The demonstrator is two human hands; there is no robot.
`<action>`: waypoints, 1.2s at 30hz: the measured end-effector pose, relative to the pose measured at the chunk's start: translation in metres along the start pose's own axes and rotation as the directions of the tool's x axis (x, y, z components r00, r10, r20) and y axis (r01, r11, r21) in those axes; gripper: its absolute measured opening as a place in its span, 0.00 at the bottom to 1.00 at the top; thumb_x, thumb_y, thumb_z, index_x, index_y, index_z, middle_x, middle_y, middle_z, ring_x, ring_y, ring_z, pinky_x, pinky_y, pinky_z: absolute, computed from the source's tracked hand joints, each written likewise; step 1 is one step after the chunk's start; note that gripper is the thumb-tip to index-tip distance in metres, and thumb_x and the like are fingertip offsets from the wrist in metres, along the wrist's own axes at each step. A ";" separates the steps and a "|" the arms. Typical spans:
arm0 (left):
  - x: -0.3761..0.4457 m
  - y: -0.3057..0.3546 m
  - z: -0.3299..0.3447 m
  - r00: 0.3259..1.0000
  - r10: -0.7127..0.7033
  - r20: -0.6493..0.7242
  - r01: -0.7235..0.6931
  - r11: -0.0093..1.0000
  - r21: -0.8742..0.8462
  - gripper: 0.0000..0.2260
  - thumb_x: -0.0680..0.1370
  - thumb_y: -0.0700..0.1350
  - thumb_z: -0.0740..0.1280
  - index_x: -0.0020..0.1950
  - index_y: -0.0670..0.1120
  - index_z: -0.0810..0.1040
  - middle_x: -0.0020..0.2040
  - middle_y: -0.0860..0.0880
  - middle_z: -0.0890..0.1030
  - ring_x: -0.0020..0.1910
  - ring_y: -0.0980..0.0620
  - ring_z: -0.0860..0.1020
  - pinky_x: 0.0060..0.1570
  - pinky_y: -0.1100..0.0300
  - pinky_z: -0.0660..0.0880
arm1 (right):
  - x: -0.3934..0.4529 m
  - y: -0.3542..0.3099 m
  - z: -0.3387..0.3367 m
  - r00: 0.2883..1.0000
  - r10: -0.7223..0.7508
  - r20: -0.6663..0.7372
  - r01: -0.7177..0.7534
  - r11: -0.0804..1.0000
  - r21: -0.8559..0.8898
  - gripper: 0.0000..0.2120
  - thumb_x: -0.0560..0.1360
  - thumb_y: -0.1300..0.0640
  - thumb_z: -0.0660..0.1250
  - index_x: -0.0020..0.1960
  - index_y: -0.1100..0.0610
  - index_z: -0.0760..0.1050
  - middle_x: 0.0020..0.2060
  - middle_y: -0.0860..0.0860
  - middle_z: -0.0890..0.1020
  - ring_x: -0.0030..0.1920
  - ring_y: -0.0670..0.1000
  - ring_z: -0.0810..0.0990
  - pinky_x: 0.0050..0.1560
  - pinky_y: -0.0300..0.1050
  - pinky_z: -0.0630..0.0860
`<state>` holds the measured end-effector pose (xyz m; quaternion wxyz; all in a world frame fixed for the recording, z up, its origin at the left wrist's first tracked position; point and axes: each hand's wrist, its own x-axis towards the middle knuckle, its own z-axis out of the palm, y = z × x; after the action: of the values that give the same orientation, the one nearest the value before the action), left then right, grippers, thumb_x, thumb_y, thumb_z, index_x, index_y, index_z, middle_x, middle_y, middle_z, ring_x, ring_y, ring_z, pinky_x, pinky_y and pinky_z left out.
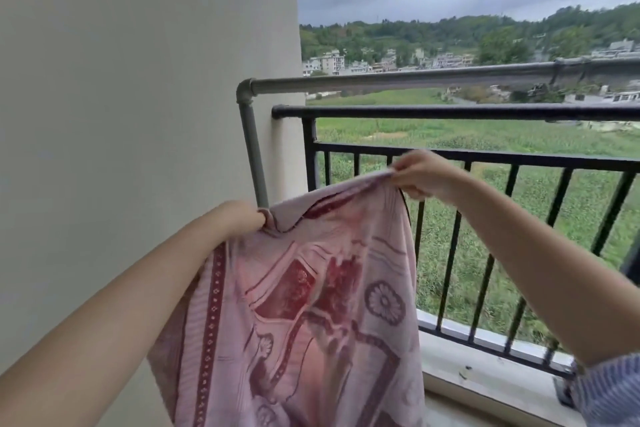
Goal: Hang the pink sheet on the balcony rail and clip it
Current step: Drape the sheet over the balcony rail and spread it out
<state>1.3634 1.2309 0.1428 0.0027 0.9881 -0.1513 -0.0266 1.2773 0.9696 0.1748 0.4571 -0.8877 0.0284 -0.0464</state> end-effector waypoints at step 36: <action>0.004 -0.004 -0.154 0.951 0.010 -0.308 -0.306 -0.093 -0.947 0.06 0.79 0.40 0.58 0.53 0.45 0.74 0.41 0.43 0.78 0.34 0.52 0.78 0.22 0.60 0.77 | 0.022 -0.145 -0.060 0.650 -0.259 -0.714 0.357 0.934 -0.015 0.11 0.72 0.69 0.52 0.43 0.60 0.72 0.36 0.59 0.80 0.32 0.56 0.81 0.35 0.53 0.81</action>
<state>1.3764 1.2331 0.2965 0.7414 0.6406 -0.1982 -0.0274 1.2942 1.0038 0.3290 0.4519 -0.7624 0.0467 -0.4608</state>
